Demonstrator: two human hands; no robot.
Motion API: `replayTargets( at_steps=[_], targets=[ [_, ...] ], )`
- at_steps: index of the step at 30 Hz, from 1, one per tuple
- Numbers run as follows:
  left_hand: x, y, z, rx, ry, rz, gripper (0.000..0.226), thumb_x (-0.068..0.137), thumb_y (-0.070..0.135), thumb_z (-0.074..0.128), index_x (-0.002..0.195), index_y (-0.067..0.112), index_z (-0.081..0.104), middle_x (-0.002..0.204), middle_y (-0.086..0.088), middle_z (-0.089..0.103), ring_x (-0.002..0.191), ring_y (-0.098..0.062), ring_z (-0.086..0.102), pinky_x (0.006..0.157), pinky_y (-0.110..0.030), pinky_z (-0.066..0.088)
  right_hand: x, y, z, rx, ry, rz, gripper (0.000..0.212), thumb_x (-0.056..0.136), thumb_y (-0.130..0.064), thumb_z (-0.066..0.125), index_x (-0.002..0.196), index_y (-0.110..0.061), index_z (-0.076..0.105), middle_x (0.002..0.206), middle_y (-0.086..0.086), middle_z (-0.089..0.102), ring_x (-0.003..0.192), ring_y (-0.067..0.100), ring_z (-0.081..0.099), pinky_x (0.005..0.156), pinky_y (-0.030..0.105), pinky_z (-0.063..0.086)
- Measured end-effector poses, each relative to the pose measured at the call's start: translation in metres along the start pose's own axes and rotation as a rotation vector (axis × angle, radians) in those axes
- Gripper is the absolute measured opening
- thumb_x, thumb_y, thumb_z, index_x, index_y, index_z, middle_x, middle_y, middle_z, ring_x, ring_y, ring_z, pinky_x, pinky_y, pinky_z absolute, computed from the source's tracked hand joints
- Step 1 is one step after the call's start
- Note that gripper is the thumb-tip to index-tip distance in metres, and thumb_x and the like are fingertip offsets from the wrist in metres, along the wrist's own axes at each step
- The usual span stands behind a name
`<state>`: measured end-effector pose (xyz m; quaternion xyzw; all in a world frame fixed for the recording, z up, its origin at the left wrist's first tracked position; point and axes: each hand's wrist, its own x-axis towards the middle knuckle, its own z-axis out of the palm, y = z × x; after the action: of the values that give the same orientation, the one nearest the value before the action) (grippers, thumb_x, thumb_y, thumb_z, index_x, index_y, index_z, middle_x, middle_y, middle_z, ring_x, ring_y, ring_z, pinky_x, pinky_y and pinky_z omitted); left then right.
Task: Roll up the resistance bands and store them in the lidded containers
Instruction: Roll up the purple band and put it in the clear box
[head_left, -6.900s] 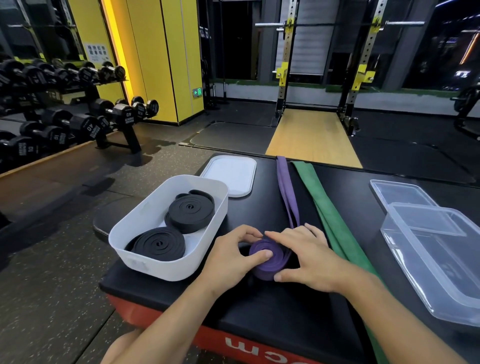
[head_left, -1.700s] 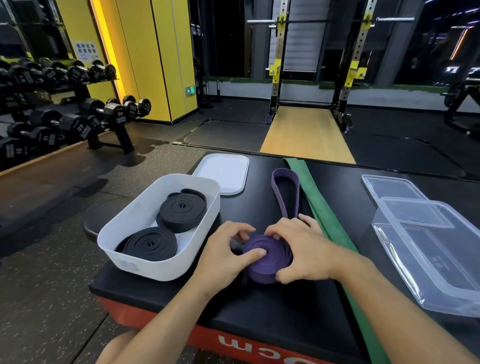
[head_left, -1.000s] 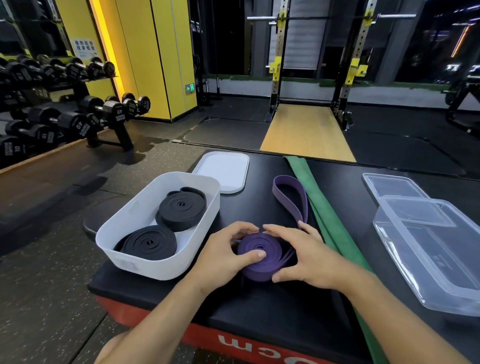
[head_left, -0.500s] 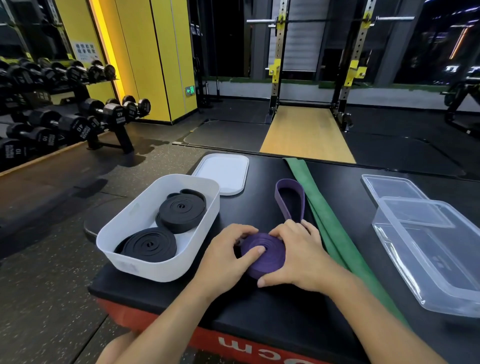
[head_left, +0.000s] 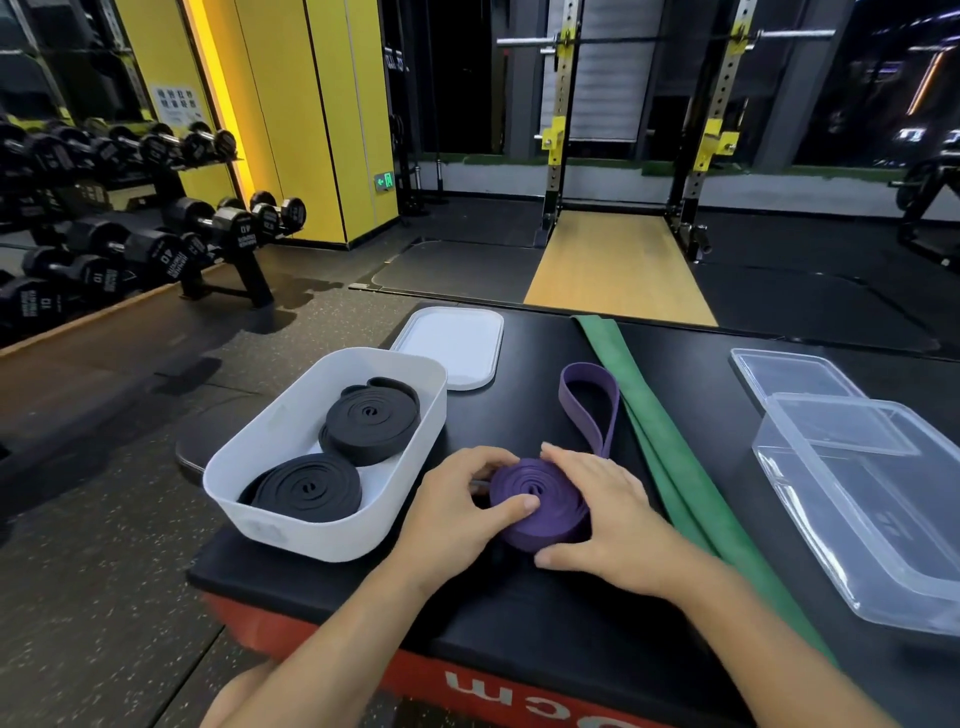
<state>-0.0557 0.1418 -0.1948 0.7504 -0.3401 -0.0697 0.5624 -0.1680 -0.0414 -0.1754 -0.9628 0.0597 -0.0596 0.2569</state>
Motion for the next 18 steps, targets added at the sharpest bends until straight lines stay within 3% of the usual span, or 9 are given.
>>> replayTargets(
  at_steps=[2,4,7,11,14,18],
  targets=[
    [0.0,0.001,-0.001,-0.001,-0.011,-0.001,0.035,0.081,0.026,0.089,0.111,0.031,0.072,0.11,0.014,0.074,0.105,-0.002,0.069,0.093,-0.015,0.051,0.001,0.005,-0.01,0.095,-0.062,-0.021,0.113,0.065,-0.054,0.086,0.158,-0.043,0.022,0.145,-0.036,0.034,0.142,-0.004,0.024,0.127,0.035,0.008],
    [-0.001,0.001,-0.001,0.004,-0.013,0.001,0.035,0.081,0.027,0.089,0.111,0.031,0.071,0.11,0.015,0.074,0.106,-0.001,0.069,0.094,-0.015,0.051,0.005,0.007,-0.013,0.108,-0.08,-0.024,0.113,0.065,-0.046,0.09,0.157,-0.044,0.025,0.137,-0.042,0.036,0.138,-0.004,0.029,0.126,0.035,0.011],
    [-0.003,0.0,0.002,0.052,-0.007,0.019,0.037,0.084,0.033,0.087,0.116,0.034,0.069,0.115,0.02,0.071,0.11,0.002,0.066,0.097,-0.017,0.051,0.013,0.008,-0.015,0.014,-0.1,-0.03,0.118,0.054,-0.067,0.08,0.157,-0.042,0.028,0.13,-0.03,0.041,0.131,-0.001,0.036,0.123,0.039,0.018],
    [-0.002,0.0,0.003,0.068,-0.002,0.027,0.036,0.087,0.032,0.084,0.12,0.031,0.07,0.117,0.02,0.071,0.111,0.003,0.066,0.099,-0.019,0.052,0.016,0.005,-0.017,-0.07,-0.098,-0.016,0.118,0.046,-0.08,0.072,0.151,-0.041,0.038,0.118,-0.025,0.038,0.122,0.0,0.038,0.12,0.035,0.017],
    [-0.001,0.0,0.003,0.067,0.008,0.017,0.033,0.088,0.032,0.083,0.118,0.03,0.071,0.116,0.018,0.072,0.109,0.001,0.067,0.099,-0.024,0.054,0.013,-0.003,-0.012,-0.093,0.004,0.004,0.109,0.04,-0.087,0.072,0.135,-0.039,0.047,0.112,-0.026,0.039,0.118,0.002,0.037,0.119,0.032,0.015],
    [-0.001,-0.003,0.005,0.085,0.031,0.009,0.029,0.089,0.034,0.081,0.116,0.032,0.071,0.114,0.02,0.071,0.108,0.0,0.067,0.099,-0.03,0.055,0.007,-0.015,-0.003,-0.153,0.133,0.066,0.098,0.04,-0.094,0.068,0.113,-0.033,0.045,0.106,-0.021,0.039,0.106,0.003,0.035,0.12,0.032,0.013]
  ],
)
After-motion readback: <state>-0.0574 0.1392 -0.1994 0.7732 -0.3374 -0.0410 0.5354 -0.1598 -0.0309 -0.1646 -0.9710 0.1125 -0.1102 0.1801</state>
